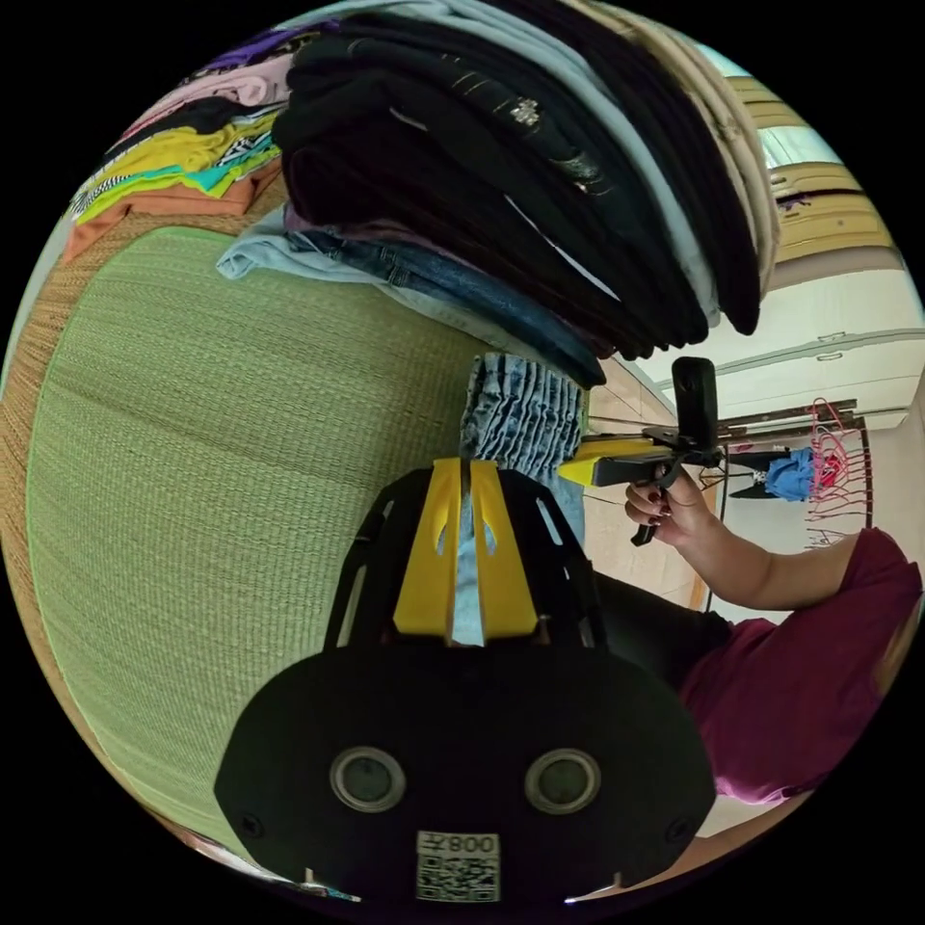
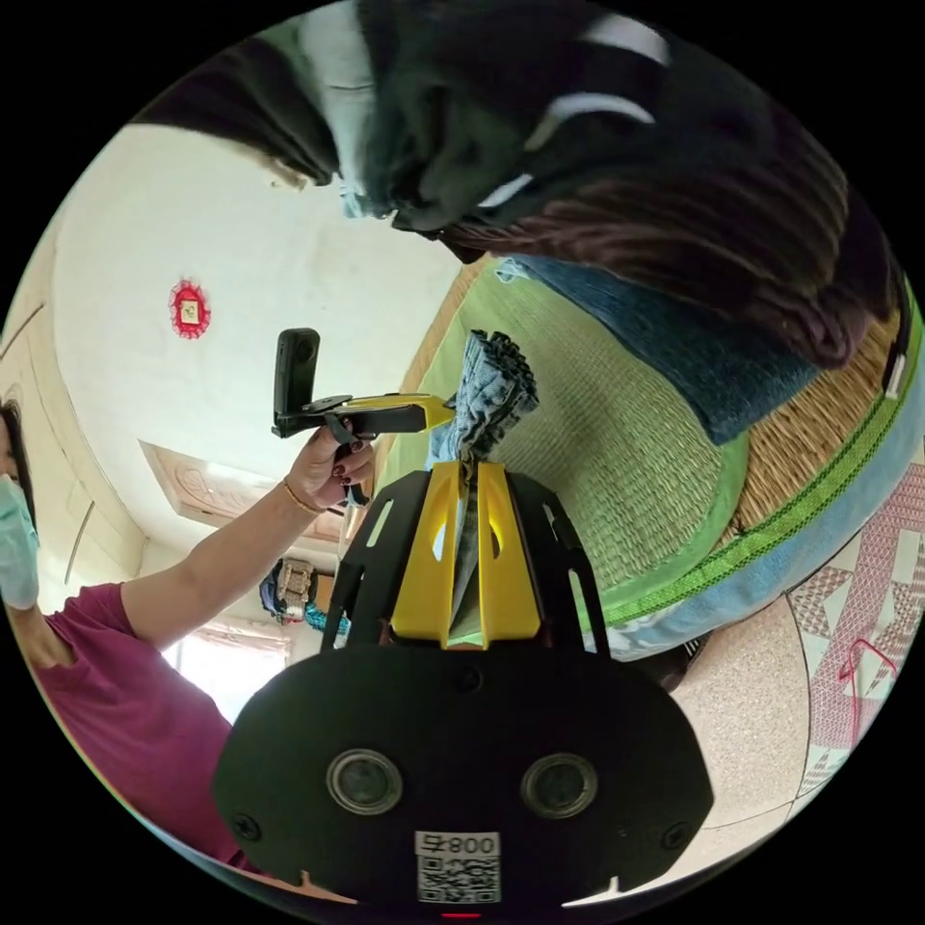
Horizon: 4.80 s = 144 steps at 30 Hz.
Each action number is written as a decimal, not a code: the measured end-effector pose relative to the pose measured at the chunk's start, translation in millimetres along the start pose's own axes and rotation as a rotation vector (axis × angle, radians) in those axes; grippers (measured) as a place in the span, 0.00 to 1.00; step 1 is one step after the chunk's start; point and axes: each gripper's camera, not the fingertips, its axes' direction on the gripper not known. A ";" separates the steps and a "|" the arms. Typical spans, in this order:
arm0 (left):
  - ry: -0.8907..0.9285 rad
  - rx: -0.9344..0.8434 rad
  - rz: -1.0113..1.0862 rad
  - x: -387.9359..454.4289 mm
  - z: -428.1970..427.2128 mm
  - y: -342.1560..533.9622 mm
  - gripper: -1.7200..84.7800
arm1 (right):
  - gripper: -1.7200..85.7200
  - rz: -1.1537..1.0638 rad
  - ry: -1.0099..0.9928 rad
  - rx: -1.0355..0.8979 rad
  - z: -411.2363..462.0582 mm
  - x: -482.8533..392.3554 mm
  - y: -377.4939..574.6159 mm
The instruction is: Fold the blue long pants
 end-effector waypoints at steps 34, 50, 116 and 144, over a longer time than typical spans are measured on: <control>0.009 0.424 -0.478 -140.7 -150.0 773.7 0.04 | 0.06 -0.634 0.048 -0.506 316.3 -436.4 136.6; 0.484 0.689 -0.847 -203.2 -35.6 1119.5 0.09 | 0.08 -0.710 0.219 -0.815 451.1 -492.7 195.1; 0.184 0.623 -0.881 -92.9 -99.6 1276.9 0.02 | 0.02 -0.642 0.155 -0.809 408.5 -500.2 153.5; -0.019 0.467 -0.829 3.8 -134.9 1048.7 0.02 | 0.02 -0.419 0.461 -0.571 329.4 -370.4 32.8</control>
